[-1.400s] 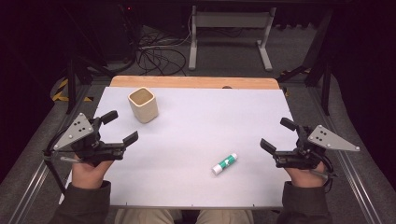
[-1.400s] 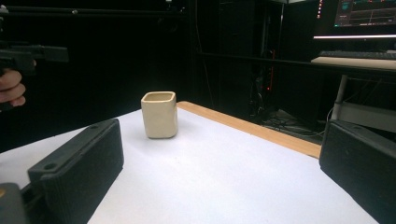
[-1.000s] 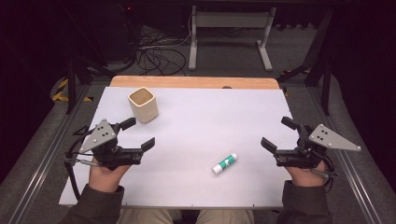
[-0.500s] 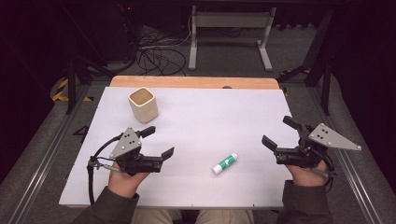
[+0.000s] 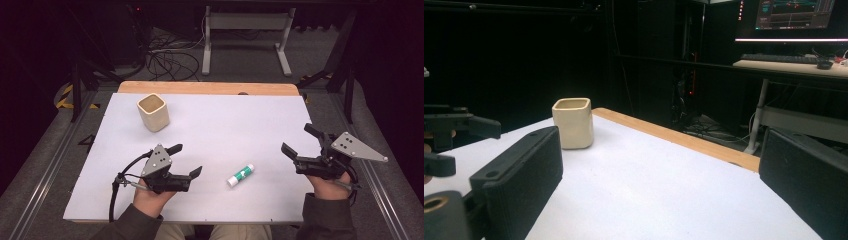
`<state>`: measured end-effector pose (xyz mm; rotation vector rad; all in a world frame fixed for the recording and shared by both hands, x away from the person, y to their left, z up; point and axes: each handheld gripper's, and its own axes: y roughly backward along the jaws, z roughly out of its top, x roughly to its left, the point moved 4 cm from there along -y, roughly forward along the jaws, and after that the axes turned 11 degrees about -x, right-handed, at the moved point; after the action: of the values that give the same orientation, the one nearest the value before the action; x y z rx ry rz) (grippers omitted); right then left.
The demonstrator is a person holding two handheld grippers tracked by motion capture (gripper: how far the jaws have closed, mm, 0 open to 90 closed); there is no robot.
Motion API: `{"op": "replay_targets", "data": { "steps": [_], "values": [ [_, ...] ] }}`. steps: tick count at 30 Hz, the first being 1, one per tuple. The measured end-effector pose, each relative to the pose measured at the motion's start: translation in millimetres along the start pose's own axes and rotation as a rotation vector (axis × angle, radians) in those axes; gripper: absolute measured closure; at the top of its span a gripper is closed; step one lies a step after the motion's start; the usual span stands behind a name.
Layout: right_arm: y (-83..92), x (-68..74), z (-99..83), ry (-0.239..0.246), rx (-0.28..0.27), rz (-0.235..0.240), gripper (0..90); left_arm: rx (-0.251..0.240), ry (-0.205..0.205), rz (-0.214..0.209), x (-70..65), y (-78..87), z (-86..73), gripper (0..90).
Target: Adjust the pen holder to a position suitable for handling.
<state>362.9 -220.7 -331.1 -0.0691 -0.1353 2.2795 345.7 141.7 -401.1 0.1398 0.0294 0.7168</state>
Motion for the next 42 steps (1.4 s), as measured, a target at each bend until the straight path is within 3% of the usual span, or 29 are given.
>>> {"op": "replay_targets", "data": {
  "steps": [14, 23, 32, 42],
  "values": [
    [-1.1, 3.6, -0.1, 0.020, 0.010, 0.003, 7.2, 0.043, 0.025, -0.034, -21.6, -30.9, -20.3, 12.0],
    [-0.6, 3.7, 0.0, 0.016, 0.014, 0.001, 7.5, 0.080, 0.016, -0.036, -29.4, -43.3, -30.6, 14.0],
    [0.1, 2.8, 0.1, 0.015, 0.014, -0.004, 7.6, 0.144, -0.002, -0.037, -42.9, -61.6, -43.5, 18.6],
    [-0.6, 3.7, -0.3, 0.011, 0.029, -0.011, 7.6, 0.209, 0.007, -0.040, -52.9, -76.8, -54.6, 24.4]
  ]
}}
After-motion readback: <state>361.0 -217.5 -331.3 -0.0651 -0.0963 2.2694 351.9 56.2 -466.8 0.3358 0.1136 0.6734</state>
